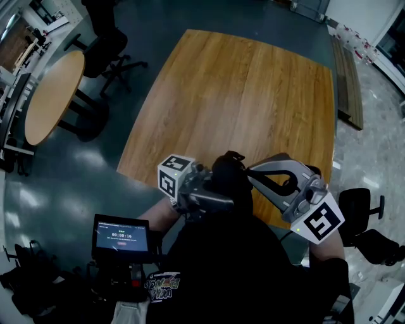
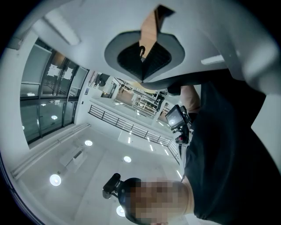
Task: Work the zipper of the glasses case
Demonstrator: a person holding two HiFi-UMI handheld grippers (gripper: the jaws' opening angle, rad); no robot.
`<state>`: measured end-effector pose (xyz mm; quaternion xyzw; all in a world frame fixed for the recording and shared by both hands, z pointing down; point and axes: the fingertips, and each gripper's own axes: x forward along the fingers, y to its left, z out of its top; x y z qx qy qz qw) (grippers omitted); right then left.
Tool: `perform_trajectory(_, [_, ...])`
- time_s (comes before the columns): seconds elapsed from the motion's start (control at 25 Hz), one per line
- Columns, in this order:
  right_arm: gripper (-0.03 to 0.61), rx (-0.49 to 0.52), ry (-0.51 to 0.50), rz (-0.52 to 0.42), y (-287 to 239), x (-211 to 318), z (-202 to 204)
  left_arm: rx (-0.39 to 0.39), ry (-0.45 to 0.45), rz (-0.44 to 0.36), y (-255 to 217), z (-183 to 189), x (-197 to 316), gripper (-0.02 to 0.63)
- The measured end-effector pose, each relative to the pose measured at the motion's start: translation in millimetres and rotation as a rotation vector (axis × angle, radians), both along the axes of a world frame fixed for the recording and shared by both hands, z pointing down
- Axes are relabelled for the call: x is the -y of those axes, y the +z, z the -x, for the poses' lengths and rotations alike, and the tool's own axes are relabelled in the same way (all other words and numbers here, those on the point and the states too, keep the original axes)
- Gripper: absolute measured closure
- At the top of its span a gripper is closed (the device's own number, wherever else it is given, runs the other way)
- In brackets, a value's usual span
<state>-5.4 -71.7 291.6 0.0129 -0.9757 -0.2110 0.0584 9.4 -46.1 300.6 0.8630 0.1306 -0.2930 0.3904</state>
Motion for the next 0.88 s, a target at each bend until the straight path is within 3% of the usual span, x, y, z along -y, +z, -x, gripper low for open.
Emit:
perform_trajectory(0.12, [0.577, -0.051, -0.042, -0.023, 3.4, -7.3, -5.7, -0.031, 0.005, 0.013, 4.1, 3.7, -3.6, 0.357])
perform_trajectory(0.28, [0.577, -0.061, -0.061, 0.031, 4.4, -4.2, -9.3, -0.014, -0.028, 0.016, 8.8, 2.9, 0.9, 0.359])
perform_trajectory(0.56, [0.577, -0.166, -0.088, -0.152, -1.7, -8.9, -5.8, -0.027, -0.102, -0.008, 2.9, 5.5, 1.6, 0.36])
perform_trajectory(0.68, [0.577, -0.144, -0.101, -0.144, -6.3, -5.2, -9.8, -0.034, -0.108, -0.003, 1.1, 6.6, 3.3, 0.36])
perform_trajectory(0.88, [0.577, -0.139, -0.106, -0.085, -0.3, 3.4, -8.6, 0.046, -0.115, -0.022, 7.6, 8.4, 9.3, 0.359])
